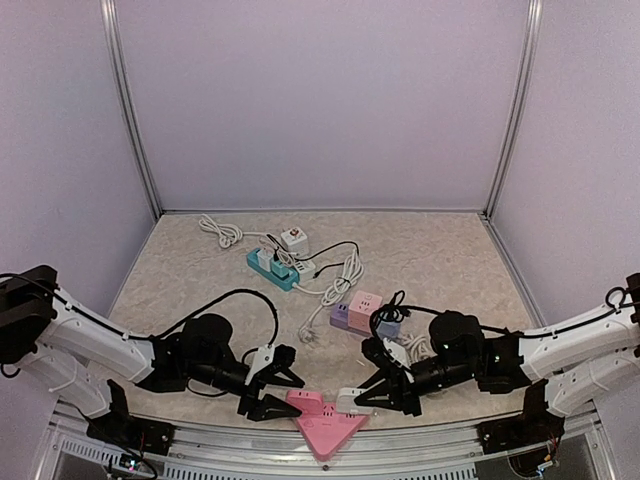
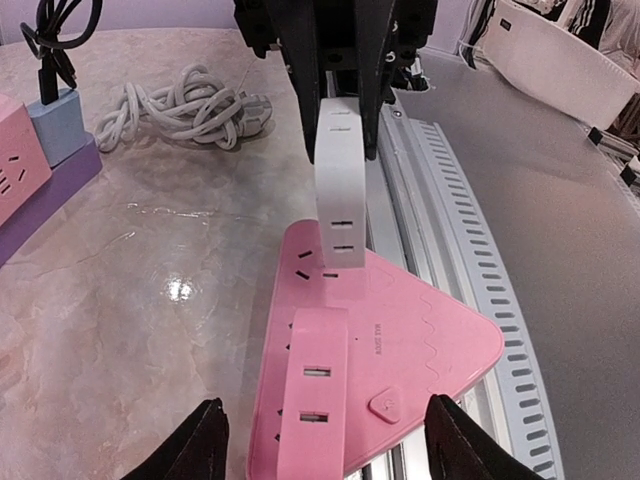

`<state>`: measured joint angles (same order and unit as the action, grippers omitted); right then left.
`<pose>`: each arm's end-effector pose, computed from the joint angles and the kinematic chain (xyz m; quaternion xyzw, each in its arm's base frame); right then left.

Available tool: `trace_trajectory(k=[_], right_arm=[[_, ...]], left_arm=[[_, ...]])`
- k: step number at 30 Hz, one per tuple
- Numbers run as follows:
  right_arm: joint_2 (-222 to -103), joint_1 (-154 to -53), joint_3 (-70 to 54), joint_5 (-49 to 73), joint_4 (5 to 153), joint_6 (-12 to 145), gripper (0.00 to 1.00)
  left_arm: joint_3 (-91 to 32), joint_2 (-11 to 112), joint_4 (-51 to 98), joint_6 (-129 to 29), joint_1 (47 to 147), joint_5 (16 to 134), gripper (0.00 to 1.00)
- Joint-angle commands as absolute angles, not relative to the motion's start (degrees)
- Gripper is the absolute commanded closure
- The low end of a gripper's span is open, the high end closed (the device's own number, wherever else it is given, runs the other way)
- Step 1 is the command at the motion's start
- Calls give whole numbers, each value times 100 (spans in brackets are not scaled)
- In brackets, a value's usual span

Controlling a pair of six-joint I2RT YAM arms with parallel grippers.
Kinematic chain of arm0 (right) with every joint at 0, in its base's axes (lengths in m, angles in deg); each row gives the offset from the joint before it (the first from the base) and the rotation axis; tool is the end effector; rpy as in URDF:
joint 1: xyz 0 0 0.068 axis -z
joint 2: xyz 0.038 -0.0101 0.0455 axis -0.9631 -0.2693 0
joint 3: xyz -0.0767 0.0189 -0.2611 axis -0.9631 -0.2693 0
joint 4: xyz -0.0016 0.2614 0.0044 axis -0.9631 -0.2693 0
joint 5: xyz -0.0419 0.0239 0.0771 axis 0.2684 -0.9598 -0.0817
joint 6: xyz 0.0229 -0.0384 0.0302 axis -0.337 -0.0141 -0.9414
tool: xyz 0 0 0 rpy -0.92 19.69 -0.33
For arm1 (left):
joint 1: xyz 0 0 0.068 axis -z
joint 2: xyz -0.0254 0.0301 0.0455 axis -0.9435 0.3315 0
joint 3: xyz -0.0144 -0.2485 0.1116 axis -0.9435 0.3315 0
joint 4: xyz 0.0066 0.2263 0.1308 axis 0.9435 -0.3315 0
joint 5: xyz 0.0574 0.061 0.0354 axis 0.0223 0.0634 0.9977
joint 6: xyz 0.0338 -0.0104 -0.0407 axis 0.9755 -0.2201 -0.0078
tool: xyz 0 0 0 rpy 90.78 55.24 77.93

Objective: Insert the plug
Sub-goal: Insert the plug into the socket.

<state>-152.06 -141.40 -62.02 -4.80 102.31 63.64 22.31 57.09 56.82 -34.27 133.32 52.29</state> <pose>0.0779 0.2209 0.1699 -0.4944 0.6776 0.4583 0.2940 0.0964 -0.2265 0.1405 0.5696 0.6052 -0.4461 0.3322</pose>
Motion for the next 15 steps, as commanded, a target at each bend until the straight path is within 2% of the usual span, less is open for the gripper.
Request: trace_trajectory(k=[1,15], right_arm=[[-15313,-13972,-6272,-643,10500,6412,100],[-15793,-13891,-6266,-1012,10784,6342,100]], left_arm=[[2311,5841,5794,-3341,13377,5346,35],[2306,5984,5773,-3178,13383,5368,51]])
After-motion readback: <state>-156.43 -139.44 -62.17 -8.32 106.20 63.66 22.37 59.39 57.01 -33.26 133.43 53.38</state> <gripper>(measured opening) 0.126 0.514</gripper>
